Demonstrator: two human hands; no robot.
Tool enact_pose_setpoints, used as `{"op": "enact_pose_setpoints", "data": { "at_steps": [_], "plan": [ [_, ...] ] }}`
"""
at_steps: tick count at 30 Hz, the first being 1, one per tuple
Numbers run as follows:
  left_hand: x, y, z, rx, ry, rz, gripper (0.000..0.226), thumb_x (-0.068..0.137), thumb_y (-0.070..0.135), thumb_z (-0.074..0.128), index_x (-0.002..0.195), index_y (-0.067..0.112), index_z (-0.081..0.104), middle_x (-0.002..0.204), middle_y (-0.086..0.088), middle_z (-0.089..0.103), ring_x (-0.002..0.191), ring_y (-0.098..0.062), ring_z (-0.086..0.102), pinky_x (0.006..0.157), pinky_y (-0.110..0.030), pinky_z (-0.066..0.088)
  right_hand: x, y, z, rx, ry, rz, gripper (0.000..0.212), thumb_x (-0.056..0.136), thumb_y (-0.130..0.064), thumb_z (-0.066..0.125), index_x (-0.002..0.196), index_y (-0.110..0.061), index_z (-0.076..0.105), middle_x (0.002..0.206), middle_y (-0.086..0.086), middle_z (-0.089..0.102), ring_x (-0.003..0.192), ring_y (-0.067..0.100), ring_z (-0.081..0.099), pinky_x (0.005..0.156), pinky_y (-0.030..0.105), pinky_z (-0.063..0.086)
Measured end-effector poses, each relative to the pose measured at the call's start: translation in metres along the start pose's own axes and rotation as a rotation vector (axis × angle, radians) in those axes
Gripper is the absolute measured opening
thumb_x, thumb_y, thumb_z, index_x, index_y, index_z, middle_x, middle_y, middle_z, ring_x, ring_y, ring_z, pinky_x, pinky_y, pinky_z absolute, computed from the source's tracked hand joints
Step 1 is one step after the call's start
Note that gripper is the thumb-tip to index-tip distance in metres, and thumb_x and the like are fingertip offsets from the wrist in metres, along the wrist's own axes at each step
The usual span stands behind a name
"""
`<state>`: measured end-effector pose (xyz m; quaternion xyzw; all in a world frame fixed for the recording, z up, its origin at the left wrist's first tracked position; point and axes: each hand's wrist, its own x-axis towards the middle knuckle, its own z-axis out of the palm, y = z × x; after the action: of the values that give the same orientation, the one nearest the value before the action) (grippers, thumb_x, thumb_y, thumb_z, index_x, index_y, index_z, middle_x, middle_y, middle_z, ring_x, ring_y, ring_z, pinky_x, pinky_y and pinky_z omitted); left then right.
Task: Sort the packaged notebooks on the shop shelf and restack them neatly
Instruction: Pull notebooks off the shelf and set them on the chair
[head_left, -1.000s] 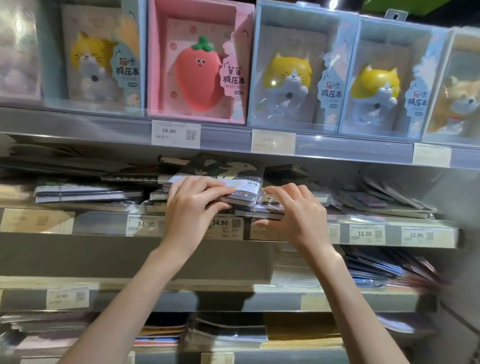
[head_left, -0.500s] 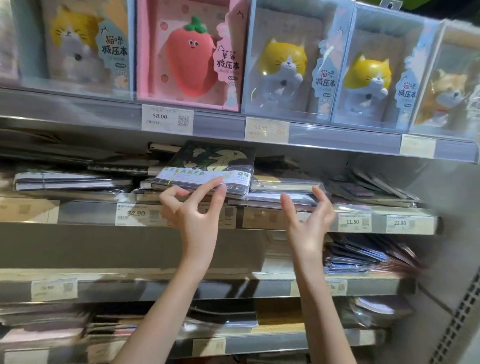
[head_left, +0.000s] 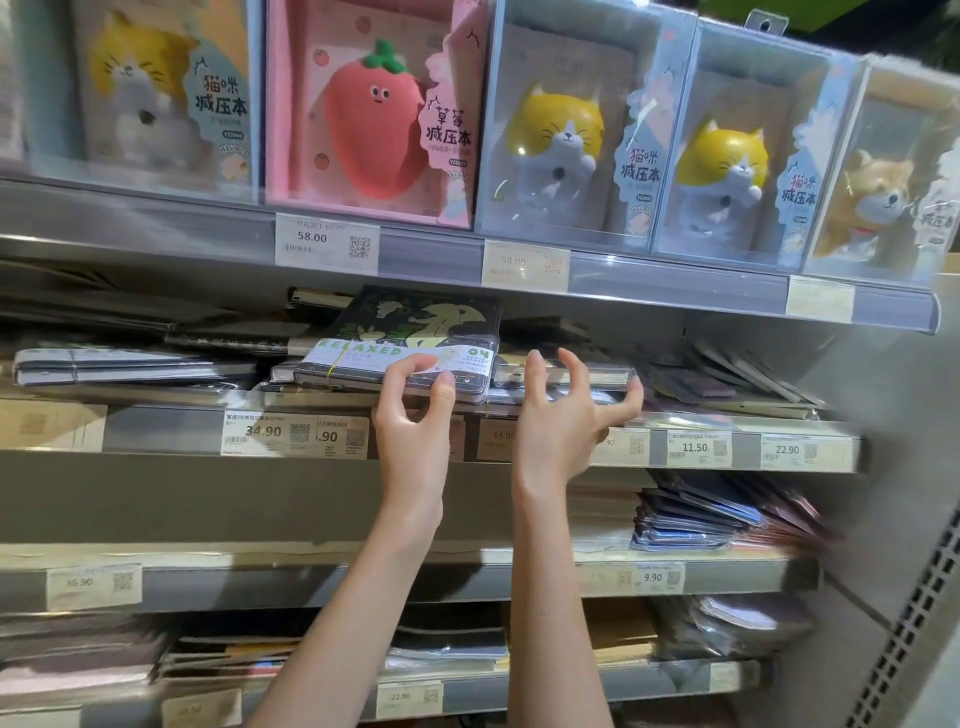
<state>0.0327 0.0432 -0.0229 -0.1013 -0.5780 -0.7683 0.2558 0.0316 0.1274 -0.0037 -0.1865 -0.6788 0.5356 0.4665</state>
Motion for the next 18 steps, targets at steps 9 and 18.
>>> {"op": "enact_pose_setpoints", "data": {
  "at_steps": [9,18],
  "plan": [
    [0.000,0.013,0.001,-0.108,-0.078,-0.067,0.018,0.093,0.014,0.049,0.100,0.031,0.051,0.121,0.005,0.040,0.103,-0.010,0.050,0.076,-0.032,0.054,0.002,0.003,-0.006,-0.041,-0.010,-0.124,0.021,0.092,-0.033,0.052,0.098,-0.017,0.064,0.127,0.006,0.024,0.082,0.018,0.046,0.070,0.023,0.033],
    [-0.031,0.007,-0.019,-0.210,-0.129,-0.067,0.020,0.093,0.012,0.049,0.105,0.028,0.050,0.125,0.013,0.046,0.106,-0.005,0.052,0.070,-0.026,0.051,-0.026,0.011,-0.027,0.181,0.104,-0.099,0.020,0.085,-0.033,0.064,0.084,-0.014,0.058,0.111,-0.002,0.024,0.081,-0.013,0.046,0.062,0.009,0.042]
  ]
}}
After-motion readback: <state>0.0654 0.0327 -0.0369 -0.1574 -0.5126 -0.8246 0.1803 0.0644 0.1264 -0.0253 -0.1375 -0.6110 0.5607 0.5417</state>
